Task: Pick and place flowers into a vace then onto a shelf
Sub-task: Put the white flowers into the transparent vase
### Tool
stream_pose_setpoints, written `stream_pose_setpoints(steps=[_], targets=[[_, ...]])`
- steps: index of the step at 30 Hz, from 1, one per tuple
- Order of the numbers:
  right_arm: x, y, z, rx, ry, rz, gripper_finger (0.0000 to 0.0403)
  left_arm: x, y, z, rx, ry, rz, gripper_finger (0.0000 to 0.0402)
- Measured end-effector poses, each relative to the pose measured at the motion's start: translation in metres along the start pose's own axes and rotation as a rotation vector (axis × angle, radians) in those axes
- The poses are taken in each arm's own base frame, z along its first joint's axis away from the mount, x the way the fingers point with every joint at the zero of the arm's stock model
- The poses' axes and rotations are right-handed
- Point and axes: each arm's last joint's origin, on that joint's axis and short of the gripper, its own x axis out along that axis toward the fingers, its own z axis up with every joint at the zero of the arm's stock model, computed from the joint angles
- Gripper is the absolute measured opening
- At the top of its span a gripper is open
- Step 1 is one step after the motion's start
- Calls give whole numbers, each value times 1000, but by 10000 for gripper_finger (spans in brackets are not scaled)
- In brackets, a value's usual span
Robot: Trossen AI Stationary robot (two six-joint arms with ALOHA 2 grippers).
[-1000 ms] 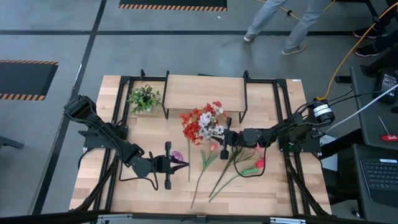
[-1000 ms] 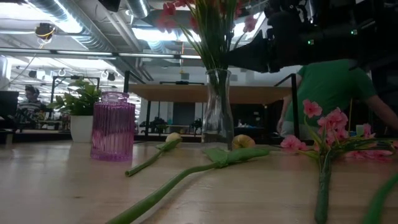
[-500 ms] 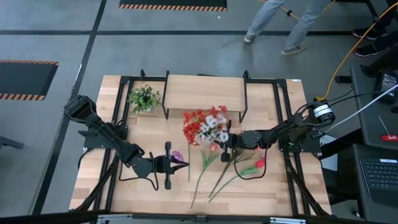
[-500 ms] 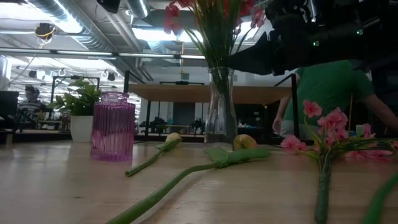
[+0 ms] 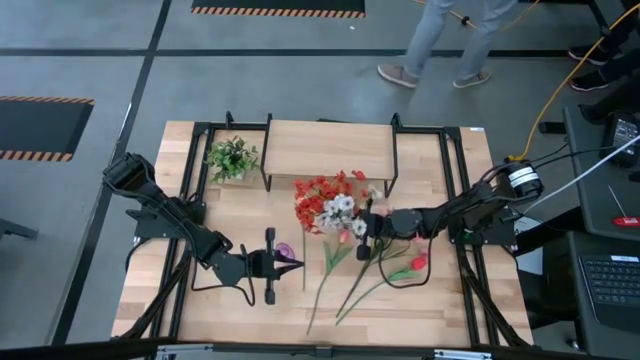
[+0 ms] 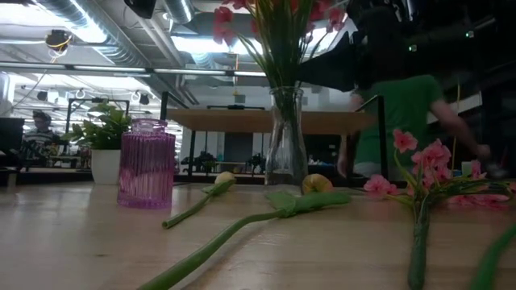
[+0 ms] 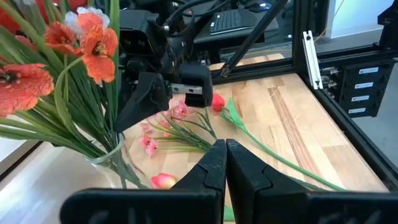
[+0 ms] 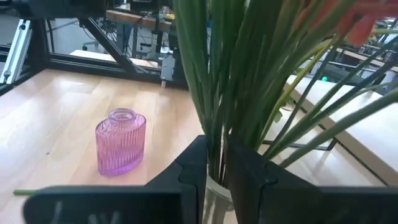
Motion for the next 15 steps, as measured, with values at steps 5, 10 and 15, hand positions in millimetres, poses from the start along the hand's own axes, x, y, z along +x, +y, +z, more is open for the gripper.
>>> stream_pose_setpoints(steps=[5,10,15], targets=[[-2,3,1,21,4,13,60,0,0,-1,5,6,0,6],[-2,4,-1,16,31,17,60,0,1,-1,7,8,2,6],[-2,4,-2,30,35,17,60,0,1,-1,7,8,2,6]])
